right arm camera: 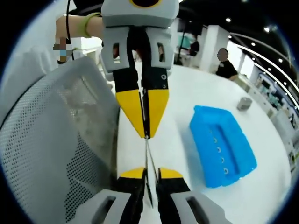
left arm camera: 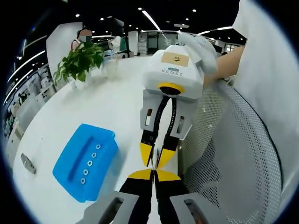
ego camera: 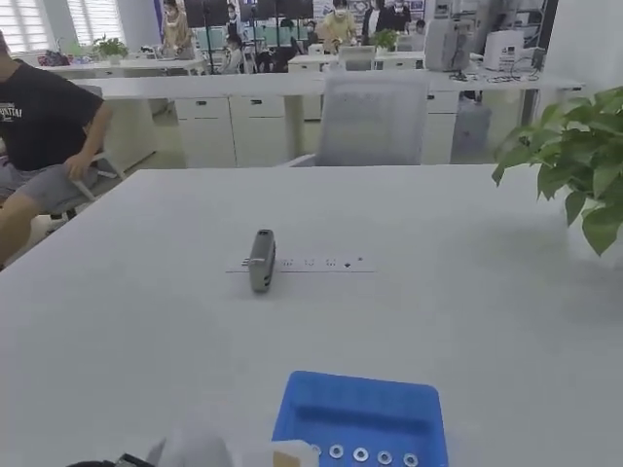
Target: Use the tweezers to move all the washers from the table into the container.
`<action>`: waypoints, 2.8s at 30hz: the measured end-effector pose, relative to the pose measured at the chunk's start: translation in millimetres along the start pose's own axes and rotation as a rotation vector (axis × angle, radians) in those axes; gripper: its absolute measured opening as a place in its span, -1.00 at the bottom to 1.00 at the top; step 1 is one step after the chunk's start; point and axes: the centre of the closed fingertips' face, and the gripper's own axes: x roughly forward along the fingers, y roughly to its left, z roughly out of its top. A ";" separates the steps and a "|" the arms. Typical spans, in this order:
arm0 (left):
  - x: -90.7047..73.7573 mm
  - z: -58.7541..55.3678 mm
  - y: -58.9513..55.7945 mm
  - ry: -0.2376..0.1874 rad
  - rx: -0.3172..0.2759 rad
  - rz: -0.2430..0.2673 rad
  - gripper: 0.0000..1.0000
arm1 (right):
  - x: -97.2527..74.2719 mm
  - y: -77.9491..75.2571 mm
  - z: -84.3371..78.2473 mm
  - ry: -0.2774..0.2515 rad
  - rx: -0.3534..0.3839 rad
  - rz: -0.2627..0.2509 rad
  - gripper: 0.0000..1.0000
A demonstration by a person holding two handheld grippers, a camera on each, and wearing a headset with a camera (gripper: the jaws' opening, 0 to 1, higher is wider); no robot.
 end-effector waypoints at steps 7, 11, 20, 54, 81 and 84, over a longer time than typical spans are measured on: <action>3.0 -22.0 1.8 0.054 -0.017 0.001 -1.00 | -5.7 -5.3 3.6 -0.092 0.129 0.007 -0.72; 8.2 -34.4 3.9 0.091 -0.013 -0.004 -1.00 | -18.7 -6.9 3.4 -0.100 0.146 -0.007 -0.61; 20.0 -51.9 7.8 0.147 -0.010 -0.015 -1.00 | -70.7 -12.5 -13.1 -0.092 0.196 -0.105 -0.55; -104.1 -18.3 42.4 -0.496 -0.545 0.590 0.06 | -170.0 -69.0 -11.1 -0.515 0.477 -0.514 0.25; -155.8 -18.2 67.7 -0.708 -0.531 0.977 0.97 | -181.3 -83.9 -12.3 -0.521 0.404 -0.717 0.98; -157.1 -18.7 68.0 -0.710 -0.535 0.985 0.97 | -184.0 -85.7 -15.6 -0.531 0.427 -0.727 0.98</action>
